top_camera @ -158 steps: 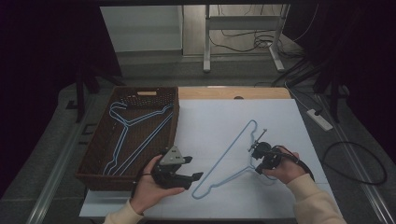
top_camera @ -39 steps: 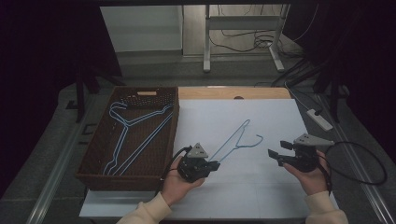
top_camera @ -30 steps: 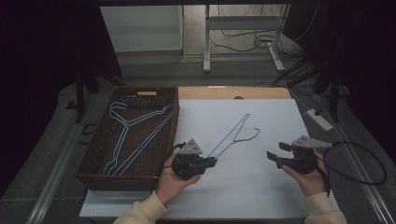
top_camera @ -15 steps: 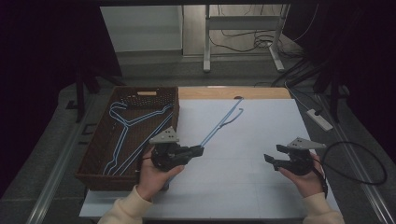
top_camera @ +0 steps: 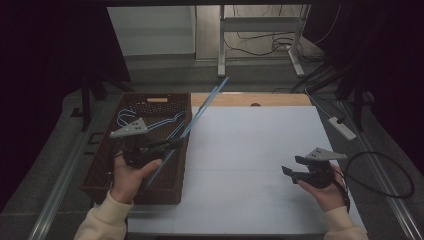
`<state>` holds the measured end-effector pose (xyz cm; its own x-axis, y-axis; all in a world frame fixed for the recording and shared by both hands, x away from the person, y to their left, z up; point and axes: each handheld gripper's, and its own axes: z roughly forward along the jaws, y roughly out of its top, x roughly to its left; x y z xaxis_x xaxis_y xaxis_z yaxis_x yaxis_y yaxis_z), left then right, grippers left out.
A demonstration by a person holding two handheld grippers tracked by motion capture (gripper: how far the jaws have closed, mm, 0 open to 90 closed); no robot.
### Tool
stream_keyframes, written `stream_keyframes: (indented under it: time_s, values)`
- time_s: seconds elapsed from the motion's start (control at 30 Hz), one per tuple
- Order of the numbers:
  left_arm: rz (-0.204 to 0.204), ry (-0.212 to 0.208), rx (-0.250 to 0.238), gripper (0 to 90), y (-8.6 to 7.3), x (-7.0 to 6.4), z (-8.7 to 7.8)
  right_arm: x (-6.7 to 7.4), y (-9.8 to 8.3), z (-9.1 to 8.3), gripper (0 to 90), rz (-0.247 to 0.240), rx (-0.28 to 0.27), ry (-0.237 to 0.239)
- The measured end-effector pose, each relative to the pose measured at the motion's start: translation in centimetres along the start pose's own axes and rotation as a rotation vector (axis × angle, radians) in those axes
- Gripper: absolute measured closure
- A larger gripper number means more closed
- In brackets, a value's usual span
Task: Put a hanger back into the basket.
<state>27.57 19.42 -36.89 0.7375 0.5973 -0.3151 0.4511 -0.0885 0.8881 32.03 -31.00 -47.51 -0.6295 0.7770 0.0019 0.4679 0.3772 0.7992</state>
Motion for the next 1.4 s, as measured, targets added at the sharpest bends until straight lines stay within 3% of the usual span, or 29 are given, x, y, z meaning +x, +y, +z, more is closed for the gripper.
stream_keyframes:
  time_s: [0.23, 0.5, 0.73, 1.13, 1.4]
  values:
    - [-0.034, 0.041, -0.013, 87.4, -0.3, 2.6, -3.0, 0.1, 0.0, 0.1, 33.1, -0.004, 0.007, -0.001]
    - [-0.069, 0.069, 0.018, 87.4, -1.4, 5.4, -4.7, 0.1, 0.0, 0.2, 33.0, -0.002, 0.009, -0.004]
    - [-0.101, 0.082, 0.072, 87.4, -2.1, 7.5, -5.2, 0.1, 0.0, 0.2, 33.0, -0.003, 0.01, -0.005]
    - [-0.129, 0.086, 0.152, 87.4, -3.3, 9.2, -5.2, 0.0, 0.0, 0.2, 33.0, -0.001, 0.013, -0.008]
    - [-0.157, 0.092, 0.211, 87.4, -4.0, 10.4, -4.2, 0.1, -0.1, 0.3, 33.1, -0.001, 0.015, -0.008]
